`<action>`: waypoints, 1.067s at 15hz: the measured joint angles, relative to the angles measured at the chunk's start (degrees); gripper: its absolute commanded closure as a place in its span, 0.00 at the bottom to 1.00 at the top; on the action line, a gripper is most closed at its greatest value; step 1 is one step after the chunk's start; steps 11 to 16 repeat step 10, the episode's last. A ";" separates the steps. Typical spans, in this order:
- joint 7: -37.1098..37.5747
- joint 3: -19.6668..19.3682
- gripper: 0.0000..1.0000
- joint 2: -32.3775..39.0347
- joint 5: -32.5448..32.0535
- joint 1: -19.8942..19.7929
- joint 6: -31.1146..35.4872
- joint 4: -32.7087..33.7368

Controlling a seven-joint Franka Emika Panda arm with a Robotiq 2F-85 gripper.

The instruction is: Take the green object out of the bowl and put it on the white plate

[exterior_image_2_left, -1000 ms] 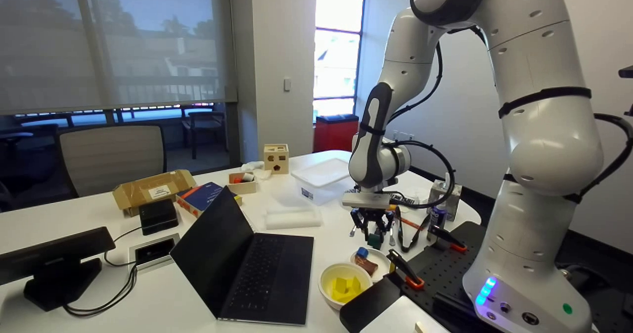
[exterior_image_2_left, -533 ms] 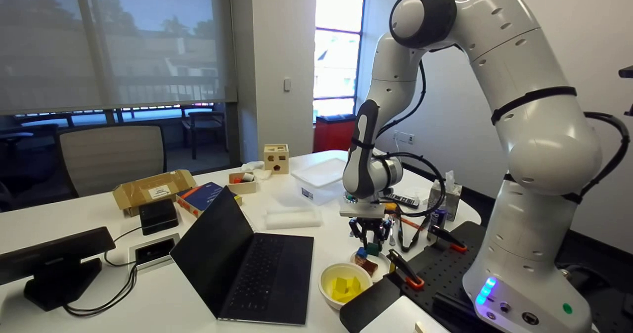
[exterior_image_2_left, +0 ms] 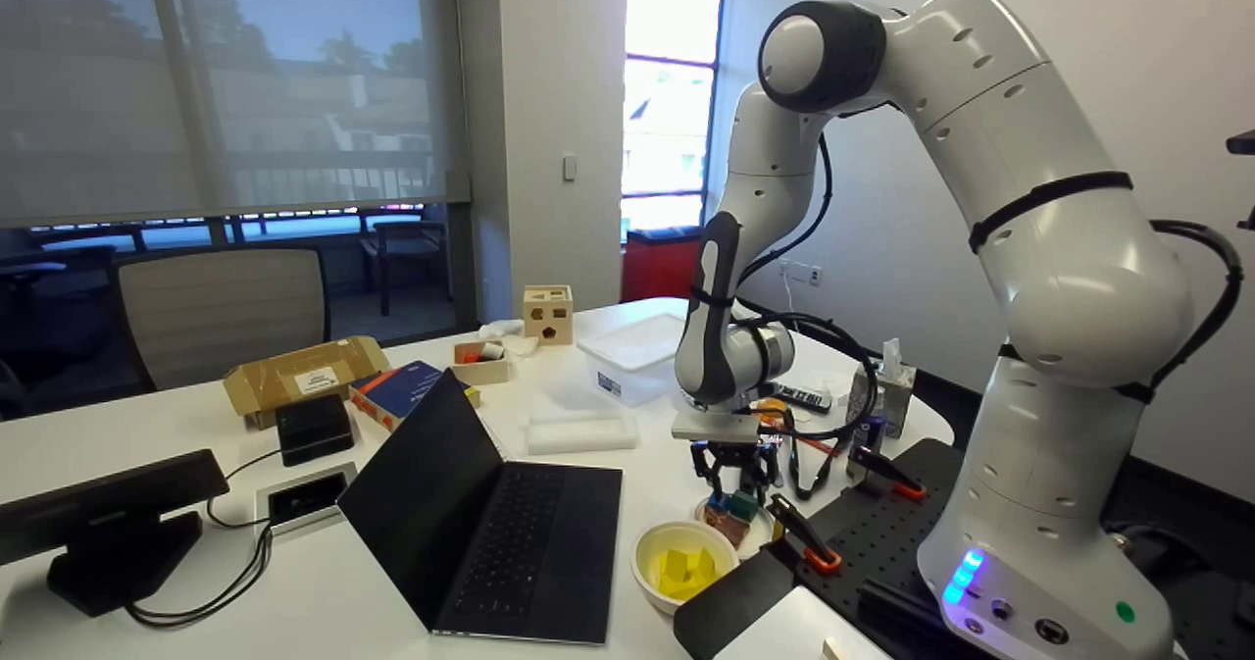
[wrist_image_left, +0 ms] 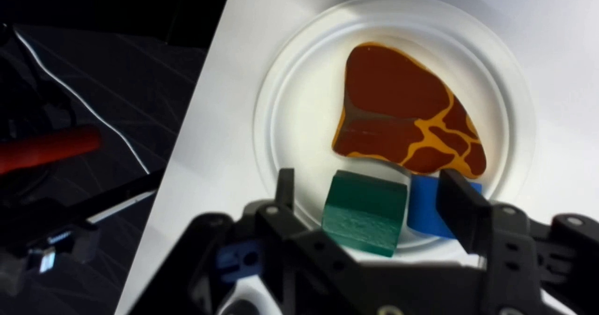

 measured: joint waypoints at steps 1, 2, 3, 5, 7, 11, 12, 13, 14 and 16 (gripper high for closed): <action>0.04 -0.07 0.00 -0.07 0.13 0.20 0.00 -0.10; 0.15 -0.42 0.00 -0.32 0.14 0.83 0.00 -0.33; 0.25 -0.99 0.00 -0.93 0.14 1.85 0.00 -0.85; 1.45 -2.61 0.00 -3.50 0.12 5.24 0.02 -2.93; 4.28 -4.94 0.00 -7.76 -0.17 9.96 -0.18 -6.34; 10.02 -9.87 0.00 -15.08 -4.20 16.89 -1.47 -11.45; 10.02 -9.87 0.00 -15.08 -4.20 16.89 -1.47 -11.45; 10.02 -9.87 0.00 -15.08 -4.20 16.89 -1.47 -11.45; 10.02 -9.87 0.00 -15.08 -4.20 16.89 -1.47 -11.45; 10.02 -9.87 0.00 -15.08 -4.20 16.89 -1.47 -11.45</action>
